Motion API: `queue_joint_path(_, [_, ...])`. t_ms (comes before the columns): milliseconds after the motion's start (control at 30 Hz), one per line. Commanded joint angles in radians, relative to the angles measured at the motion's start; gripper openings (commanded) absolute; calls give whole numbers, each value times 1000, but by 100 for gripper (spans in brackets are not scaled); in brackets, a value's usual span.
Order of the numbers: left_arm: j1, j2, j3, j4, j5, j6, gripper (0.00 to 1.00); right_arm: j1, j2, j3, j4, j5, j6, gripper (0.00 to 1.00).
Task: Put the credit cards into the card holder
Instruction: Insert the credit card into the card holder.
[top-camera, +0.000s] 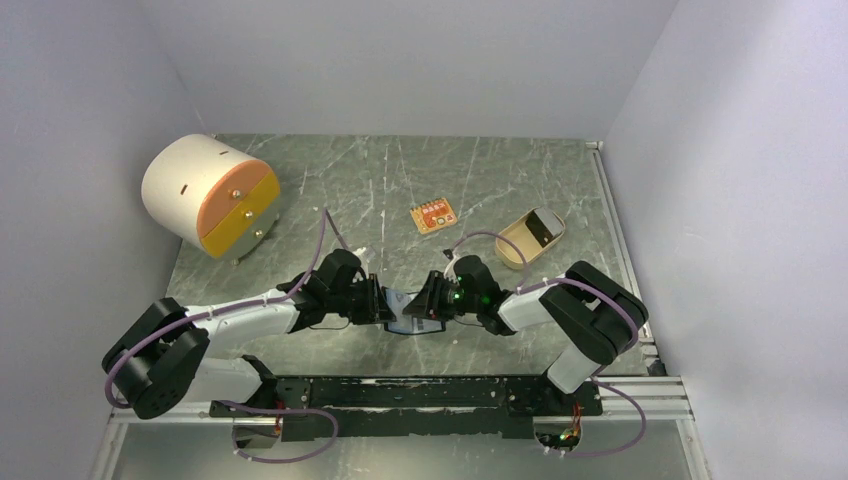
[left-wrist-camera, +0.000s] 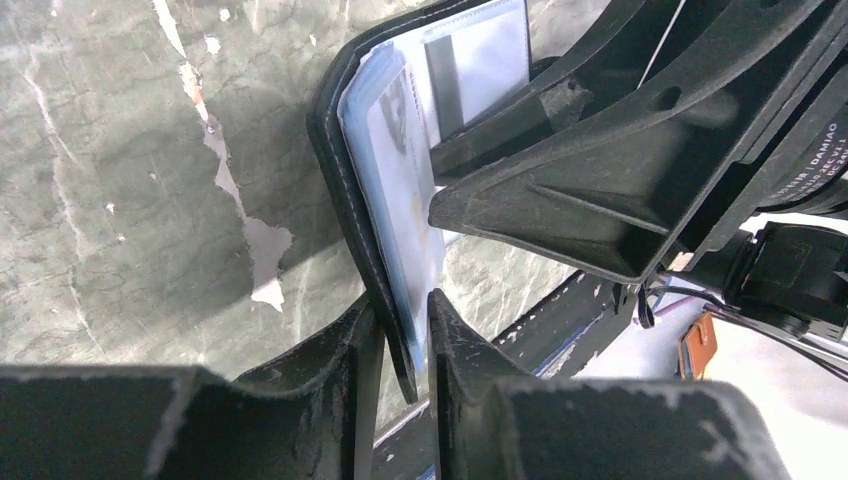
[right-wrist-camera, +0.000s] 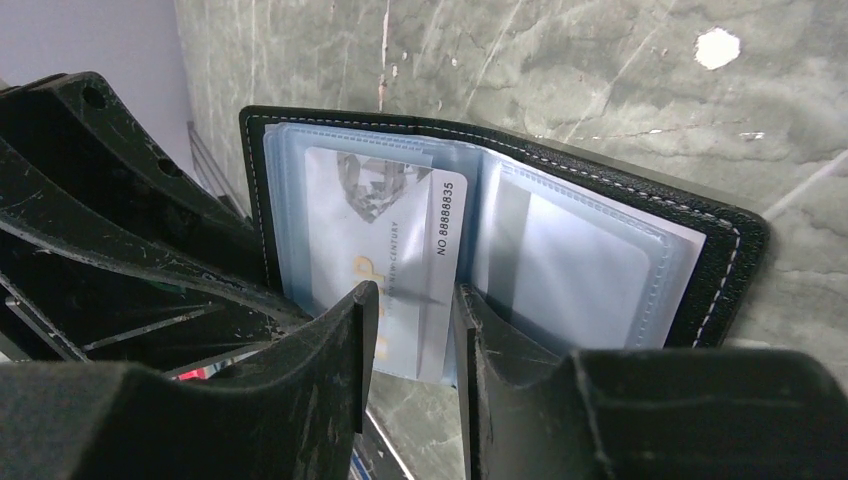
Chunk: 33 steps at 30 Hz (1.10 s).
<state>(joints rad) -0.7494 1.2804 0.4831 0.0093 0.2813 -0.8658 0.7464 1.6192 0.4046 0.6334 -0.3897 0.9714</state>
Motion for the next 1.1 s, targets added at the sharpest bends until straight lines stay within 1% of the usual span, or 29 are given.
queue_joint_path(0, [5, -17, -3, 39, 29, -7, 28, 12, 18, -20, 76, -24, 18, 37])
queue_joint_path(100, [4, -27, -10, 46, 34, -18, 31, 14, 25, -21, 70, -18, 13, 37])
queue_joint_path(200, [5, -41, -31, 85, 49, -40, 32, 13, 41, -34, 92, -18, 12, 32])
queue_joint_path(300, [4, -65, -52, 109, 52, -53, 33, 13, 56, -43, 121, -27, 22, 30])
queue_joint_path(400, [5, -92, -54, 94, 38, -55, 32, 14, 58, -50, 129, -24, 22, 29])
queue_joint_path(533, [5, -111, -60, 81, 23, -53, 25, 13, 52, -48, 121, -20, 19, 28])
queue_joint_path(567, [4, -113, -62, 84, 23, -53, 20, 14, 51, -47, 122, -20, 19, 28])
queue_joint_path(700, [4, -111, -62, 95, 25, -48, 9, 13, 51, -48, 134, -26, 22, 28])
queue_joint_path(800, [4, -96, -46, 79, 23, -35, 9, 14, 45, -47, 126, -24, 19, 29])
queue_joint_path(867, [5, -96, -38, 73, 22, -25, 9, 13, 27, -45, 99, -14, 10, 33])
queue_joint_path(967, [4, -103, -25, 66, 27, -2, 9, 14, -2, -36, 51, 5, -12, 36])
queue_joint_path(1067, [5, -118, -15, 89, 47, 21, 9, 12, 6, -24, 36, 5, -24, 36])
